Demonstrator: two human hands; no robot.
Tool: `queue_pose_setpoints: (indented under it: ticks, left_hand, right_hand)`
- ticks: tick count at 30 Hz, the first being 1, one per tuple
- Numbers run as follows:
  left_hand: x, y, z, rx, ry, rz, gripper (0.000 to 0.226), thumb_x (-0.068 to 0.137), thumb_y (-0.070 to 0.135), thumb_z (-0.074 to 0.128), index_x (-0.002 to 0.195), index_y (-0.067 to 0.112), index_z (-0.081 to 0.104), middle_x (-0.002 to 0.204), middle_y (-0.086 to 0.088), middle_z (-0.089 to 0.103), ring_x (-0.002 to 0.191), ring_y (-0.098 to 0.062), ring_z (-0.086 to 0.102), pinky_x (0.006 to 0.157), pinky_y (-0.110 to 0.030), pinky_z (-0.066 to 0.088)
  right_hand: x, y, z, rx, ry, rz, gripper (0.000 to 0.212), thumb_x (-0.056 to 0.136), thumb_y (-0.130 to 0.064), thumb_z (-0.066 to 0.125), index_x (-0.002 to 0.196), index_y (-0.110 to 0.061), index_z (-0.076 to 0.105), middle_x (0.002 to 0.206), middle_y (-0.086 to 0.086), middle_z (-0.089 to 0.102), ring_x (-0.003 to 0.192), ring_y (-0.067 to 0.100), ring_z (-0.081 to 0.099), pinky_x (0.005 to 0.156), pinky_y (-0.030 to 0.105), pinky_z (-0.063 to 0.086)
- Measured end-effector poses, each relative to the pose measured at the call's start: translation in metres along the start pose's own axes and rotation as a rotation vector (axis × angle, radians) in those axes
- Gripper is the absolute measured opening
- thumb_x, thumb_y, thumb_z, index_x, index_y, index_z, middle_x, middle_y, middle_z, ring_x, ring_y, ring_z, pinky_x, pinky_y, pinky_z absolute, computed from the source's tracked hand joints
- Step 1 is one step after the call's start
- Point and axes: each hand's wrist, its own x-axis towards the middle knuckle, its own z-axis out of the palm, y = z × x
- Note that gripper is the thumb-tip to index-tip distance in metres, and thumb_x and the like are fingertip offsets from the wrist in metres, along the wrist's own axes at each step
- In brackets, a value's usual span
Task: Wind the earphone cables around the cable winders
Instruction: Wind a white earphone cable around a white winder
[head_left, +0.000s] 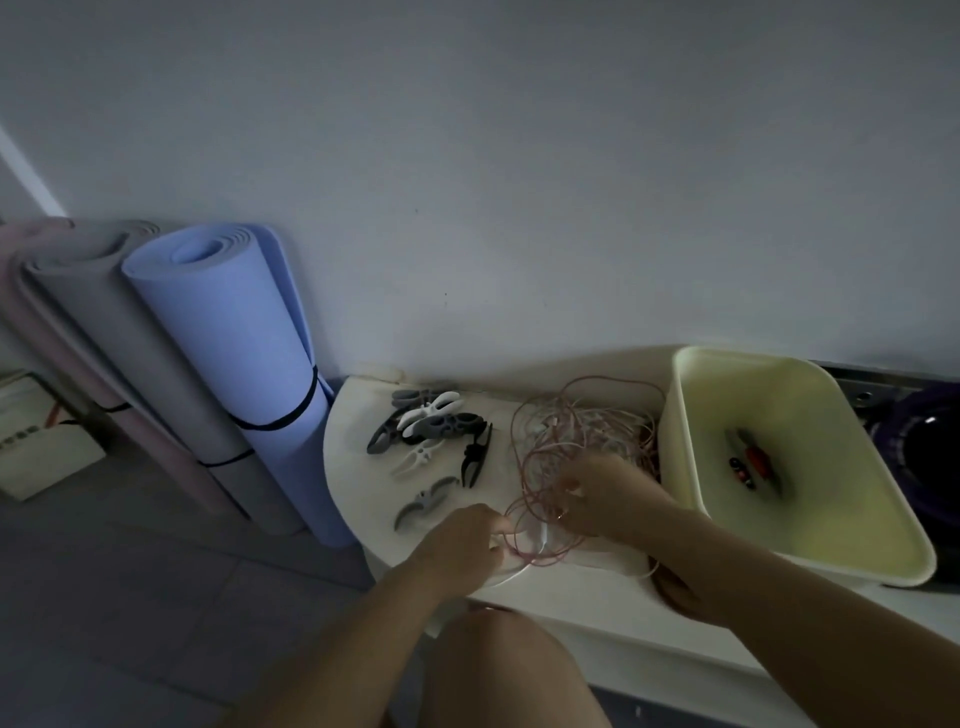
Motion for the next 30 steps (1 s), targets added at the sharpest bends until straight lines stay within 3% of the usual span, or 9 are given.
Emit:
queue_pose_setpoints:
  ticks: [3, 5, 8, 12, 15, 20, 23, 26, 30]
  left_hand:
    - [0.003, -0.003, -0.001, -0.023, 0.04, -0.03, 0.03, 0.092, 0.014, 0.048, 0.116, 0.003, 0.062, 0.122, -0.01, 0.061, 0.117, -0.022, 0.054, 0.094, -0.029, 0.04]
    - [0.001, -0.005, -0.004, -0.018, 0.041, -0.033, 0.036, 0.095, 0.017, 0.048, 0.128, 0.008, 0.058, 0.129, -0.005, 0.058, 0.122, -0.018, 0.051, 0.092, -0.02, 0.037]
    - [-0.003, -0.009, -0.008, -0.009, 0.038, -0.015, 0.041, 0.097, 0.019, 0.047, 0.137, 0.017, 0.053, 0.135, -0.001, 0.056, 0.121, -0.014, 0.052, 0.086, -0.014, 0.032]
    - [-0.008, -0.01, -0.016, -0.06, 0.058, -0.034, 0.039, 0.097, 0.02, 0.048, 0.135, 0.026, 0.052, 0.131, 0.005, 0.057, 0.111, -0.011, 0.058, 0.085, -0.02, 0.045]
    - [-0.011, -0.011, -0.025, -0.055, 0.085, -0.028, 0.039, 0.097, 0.025, 0.048, 0.136, 0.029, 0.049, 0.136, 0.006, 0.05, 0.122, -0.01, 0.051, 0.1, -0.026, 0.039]
    - [-0.01, -0.014, -0.045, -0.127, 0.101, 0.007, 0.039, 0.099, 0.024, 0.049, 0.138, 0.026, 0.048, 0.144, 0.005, 0.044, 0.13, -0.01, 0.043, 0.106, -0.023, 0.034]
    - [-0.009, -0.014, -0.057, -0.182, 0.156, 0.013, 0.038, 0.099, 0.021, 0.051, 0.137, 0.02, 0.051, 0.141, 0.002, 0.05, 0.124, -0.01, 0.05, 0.098, -0.014, 0.04]
    - [-0.01, -0.013, -0.064, -0.165, 0.192, 0.026, 0.039, 0.099, 0.021, 0.052, 0.137, 0.018, 0.051, 0.138, 0.002, 0.054, 0.119, -0.006, 0.053, 0.082, -0.001, 0.036]
    - [-0.013, -0.011, -0.062, -0.159, 0.163, 0.009, 0.039, 0.099, 0.022, 0.052, 0.137, 0.017, 0.052, 0.139, 0.002, 0.053, 0.122, -0.008, 0.053, 0.097, -0.015, 0.04]
  right_hand:
    - [0.011, 0.005, -0.011, 0.088, 0.201, 0.093, 0.028, 0.092, -0.018, 0.05, 0.118, -0.016, 0.059, 0.126, 0.008, 0.045, 0.119, 0.027, 0.045, 0.094, 0.039, 0.046]
    - [0.023, 0.009, -0.013, 0.097, 0.159, 0.12, 0.037, 0.089, -0.015, 0.05, 0.125, -0.019, 0.055, 0.132, 0.009, 0.041, 0.127, 0.03, 0.036, 0.1, 0.04, 0.04]
    - [0.037, 0.008, -0.016, 0.193, 0.117, 0.176, 0.05, 0.086, -0.007, 0.046, 0.131, -0.028, 0.049, 0.133, 0.008, 0.039, 0.126, 0.03, 0.039, 0.096, 0.036, 0.042]
    - [0.051, 0.005, -0.017, 0.073, 0.082, 0.136, 0.053, 0.086, -0.005, 0.043, 0.135, -0.026, 0.045, 0.139, 0.006, 0.034, 0.127, 0.028, 0.029, 0.102, 0.04, 0.037]
    - [0.059, 0.004, -0.019, -0.09, -0.061, 0.103, 0.042, 0.09, -0.011, 0.041, 0.131, -0.017, 0.046, 0.14, 0.008, 0.044, 0.129, 0.027, 0.038, 0.106, 0.037, 0.027]
    - [0.058, 0.005, -0.032, -0.162, -0.139, 0.041, 0.04, 0.096, -0.008, 0.037, 0.135, -0.009, 0.046, 0.141, 0.01, 0.046, 0.128, 0.026, 0.045, 0.103, 0.032, 0.036]
    - [0.055, 0.007, -0.034, -0.142, -0.164, 0.005, 0.046, 0.095, -0.006, 0.037, 0.139, -0.013, 0.042, 0.144, 0.009, 0.043, 0.131, 0.025, 0.042, 0.104, 0.032, 0.036]
    - [0.054, 0.01, -0.026, -0.101, -0.186, -0.031, 0.052, 0.089, -0.001, 0.04, 0.137, -0.02, 0.048, 0.141, 0.007, 0.046, 0.127, 0.024, 0.045, 0.103, 0.032, 0.039]
    - [0.047, 0.01, -0.016, -0.14, -0.11, -0.052, 0.033, 0.09, -0.009, 0.047, 0.118, -0.019, 0.06, 0.125, 0.004, 0.056, 0.114, 0.023, 0.055, 0.094, 0.031, 0.044]
